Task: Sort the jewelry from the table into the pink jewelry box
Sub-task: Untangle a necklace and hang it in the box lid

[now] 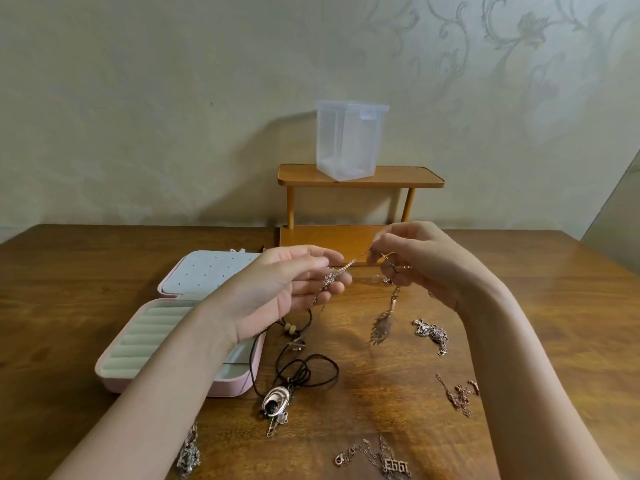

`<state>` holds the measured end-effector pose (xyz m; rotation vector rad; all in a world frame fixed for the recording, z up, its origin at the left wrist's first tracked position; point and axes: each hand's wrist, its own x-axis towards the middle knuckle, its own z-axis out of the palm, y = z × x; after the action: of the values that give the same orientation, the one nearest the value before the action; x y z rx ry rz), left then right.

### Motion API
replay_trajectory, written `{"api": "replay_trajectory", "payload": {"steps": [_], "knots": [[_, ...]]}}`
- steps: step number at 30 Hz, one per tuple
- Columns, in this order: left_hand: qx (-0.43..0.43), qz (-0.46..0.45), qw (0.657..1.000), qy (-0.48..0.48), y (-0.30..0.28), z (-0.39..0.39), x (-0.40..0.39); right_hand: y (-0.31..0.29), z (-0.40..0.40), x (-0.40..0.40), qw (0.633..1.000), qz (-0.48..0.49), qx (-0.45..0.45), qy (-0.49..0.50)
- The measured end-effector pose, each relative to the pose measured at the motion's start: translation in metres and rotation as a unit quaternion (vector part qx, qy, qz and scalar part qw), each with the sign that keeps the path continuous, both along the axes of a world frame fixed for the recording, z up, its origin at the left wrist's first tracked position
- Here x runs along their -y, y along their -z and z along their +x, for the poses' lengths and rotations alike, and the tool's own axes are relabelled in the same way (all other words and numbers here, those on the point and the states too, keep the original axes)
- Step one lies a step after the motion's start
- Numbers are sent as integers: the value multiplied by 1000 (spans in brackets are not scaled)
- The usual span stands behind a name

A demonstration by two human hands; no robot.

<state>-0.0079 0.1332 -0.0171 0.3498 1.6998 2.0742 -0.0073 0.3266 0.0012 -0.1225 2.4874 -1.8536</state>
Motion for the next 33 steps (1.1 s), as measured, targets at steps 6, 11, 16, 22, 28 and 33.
{"api": "replay_trajectory", "payload": {"steps": [6, 11, 16, 22, 28, 33], "knots": [[-42, -55, 997, -16, 2, -1, 1, 1, 3, -8, 993, 100, 11, -69], [-74, -111, 991, -35, 6, 0, -2, 4, 2, 1, 982, 127, 3, -142], [-56, -62, 995, -55, 12, -4, -5, 5, 2, 6, 982, 127, -53, -127], [-29, -22, 994, -104, 23, -7, -12, 6, -1, 12, 978, 144, -88, -126], [18, -12, 986, -167, 43, -2, -33, 12, -6, 10, 966, 228, -57, -111], [39, 13, 993, -113, 41, -5, -26, 11, -5, 13, 977, 181, -61, -95]]}}
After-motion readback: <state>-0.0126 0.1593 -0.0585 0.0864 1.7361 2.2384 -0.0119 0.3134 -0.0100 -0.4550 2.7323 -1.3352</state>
